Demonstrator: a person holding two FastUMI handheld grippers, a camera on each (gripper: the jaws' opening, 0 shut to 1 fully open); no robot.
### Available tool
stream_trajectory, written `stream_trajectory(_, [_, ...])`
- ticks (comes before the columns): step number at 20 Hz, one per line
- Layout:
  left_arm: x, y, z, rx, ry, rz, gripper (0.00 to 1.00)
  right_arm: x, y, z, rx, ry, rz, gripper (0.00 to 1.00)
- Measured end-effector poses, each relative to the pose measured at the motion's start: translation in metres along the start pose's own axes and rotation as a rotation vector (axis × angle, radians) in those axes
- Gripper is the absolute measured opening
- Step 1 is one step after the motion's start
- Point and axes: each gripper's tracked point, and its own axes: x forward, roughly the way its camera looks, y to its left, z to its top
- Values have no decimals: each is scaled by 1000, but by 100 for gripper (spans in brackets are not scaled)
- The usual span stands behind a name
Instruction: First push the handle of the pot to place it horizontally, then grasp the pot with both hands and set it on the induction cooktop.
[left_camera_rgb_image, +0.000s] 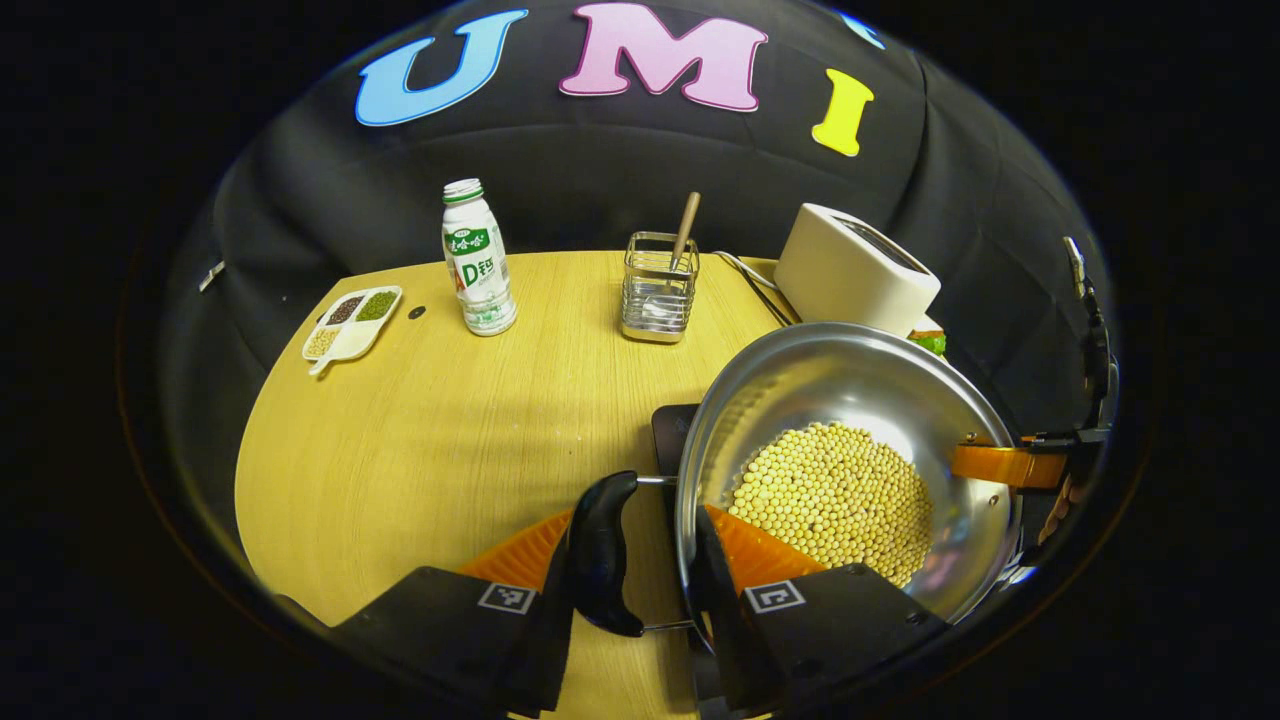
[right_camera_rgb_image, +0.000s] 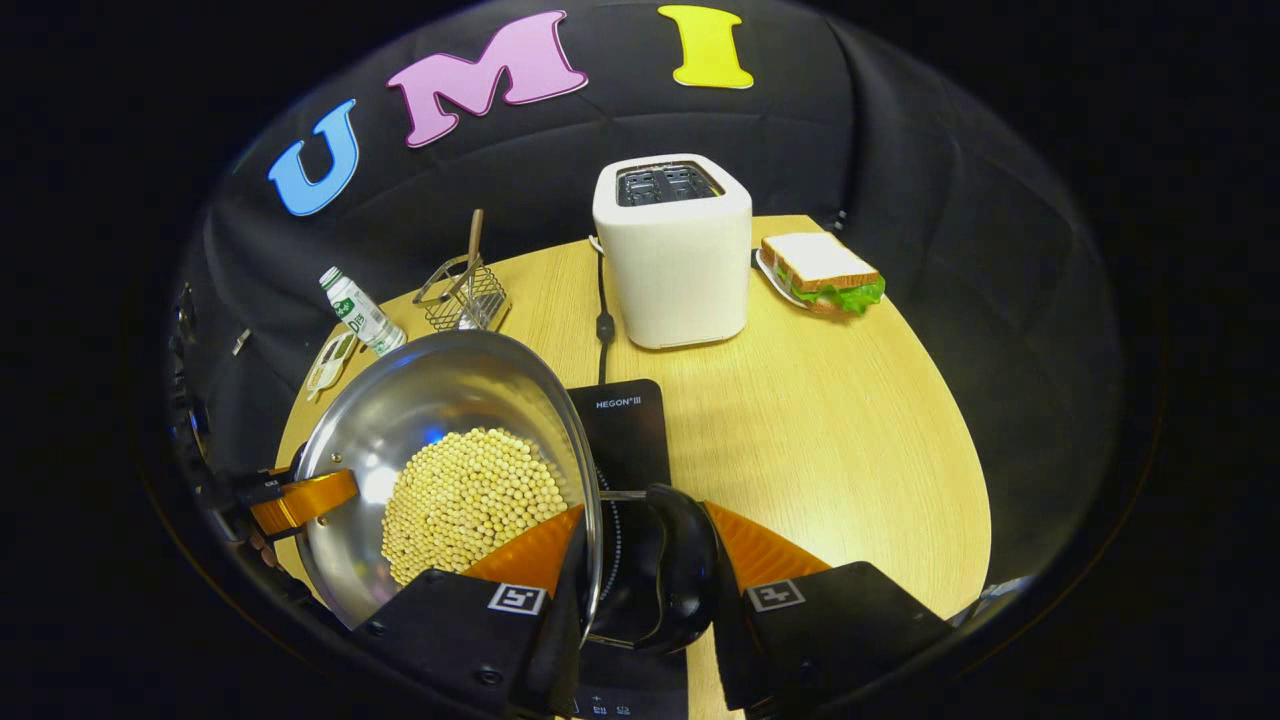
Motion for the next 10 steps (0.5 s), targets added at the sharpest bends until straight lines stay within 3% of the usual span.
stream_trajectory(4, [5, -2, -6, -14, 9, -2, 61, 2, -1, -3, -8, 6, -4, 53])
stream_trajectory(6, [6, -2, -4, -15, -7, -2, 61, 0, -3, -3, -7, 0, -1, 58])
stream_trajectory(10, [6, -3, -3, 6, -23, 5, 62, 1, -3, -7, 26, 11, 11, 58])
